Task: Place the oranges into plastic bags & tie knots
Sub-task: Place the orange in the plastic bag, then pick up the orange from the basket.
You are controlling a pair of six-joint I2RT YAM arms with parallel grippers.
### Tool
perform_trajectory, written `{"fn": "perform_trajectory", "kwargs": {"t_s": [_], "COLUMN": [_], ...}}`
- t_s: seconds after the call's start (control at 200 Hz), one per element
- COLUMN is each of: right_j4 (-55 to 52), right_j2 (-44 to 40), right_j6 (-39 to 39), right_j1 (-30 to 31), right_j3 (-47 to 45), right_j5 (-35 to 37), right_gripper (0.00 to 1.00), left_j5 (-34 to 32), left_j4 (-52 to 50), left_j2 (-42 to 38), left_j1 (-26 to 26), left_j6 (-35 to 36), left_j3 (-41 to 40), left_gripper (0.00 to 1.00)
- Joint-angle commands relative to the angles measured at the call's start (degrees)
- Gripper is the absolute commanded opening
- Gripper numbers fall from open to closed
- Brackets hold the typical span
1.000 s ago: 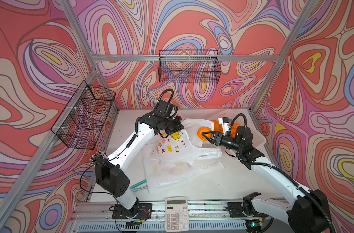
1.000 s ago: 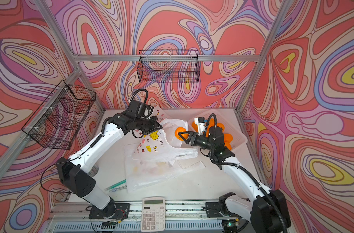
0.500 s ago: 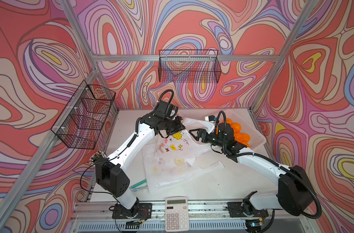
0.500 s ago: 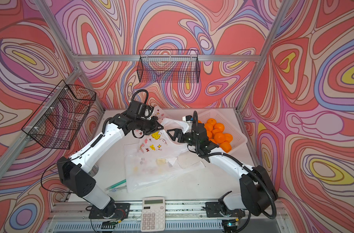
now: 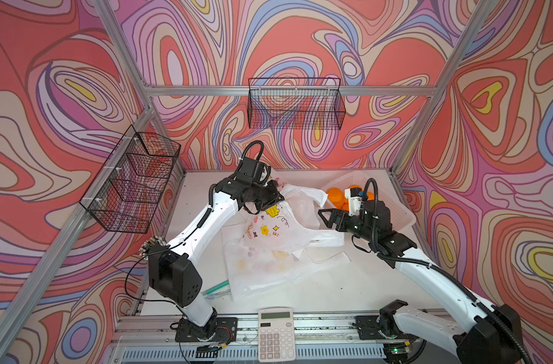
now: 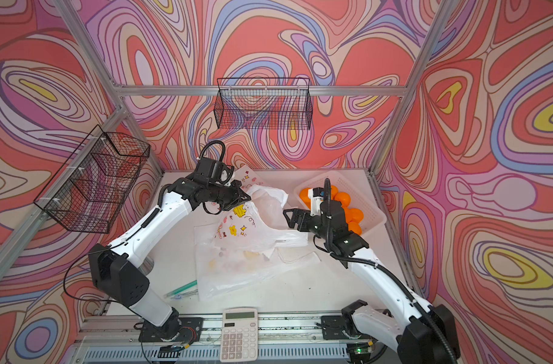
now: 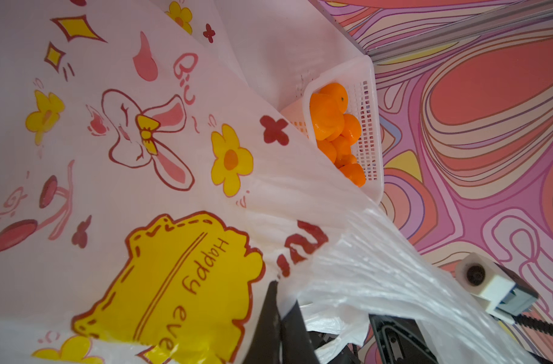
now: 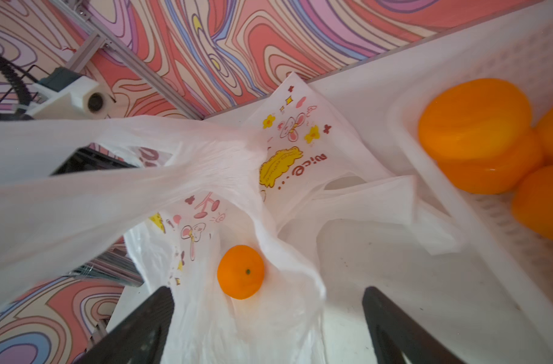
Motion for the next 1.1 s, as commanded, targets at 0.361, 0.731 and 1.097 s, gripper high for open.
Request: {"fn": "perform_trajectory", "kwargs": {"t_s": [0.361,0.731,1.097], "right_j4": [-18.1,-13.8,-12.8], "right_j2": [15.7,29.0,32.0], "right_j6": [-16.2,-17.0,-17.7], "right_j1": [-20.2,-22.7,-24.4], "right_j3": [12.9,15.1,15.1], "right_j5": [16.9,22.5,20.7], "right_gripper": [0.98,0.98,0.68], "left_j5": [1.1,1.4,1.0], "left_j4": [2.0,2.4,2.2], "left_j2": [-0.2,-0.6,-1.3], "left_j1": [0.5,0.5,0.5], "left_j6": [-0.5,-0.4,0.0], "left_j3": [-1.9,-2.2,-2.8], "left_gripper": [0.00,0.00,0.00]}}
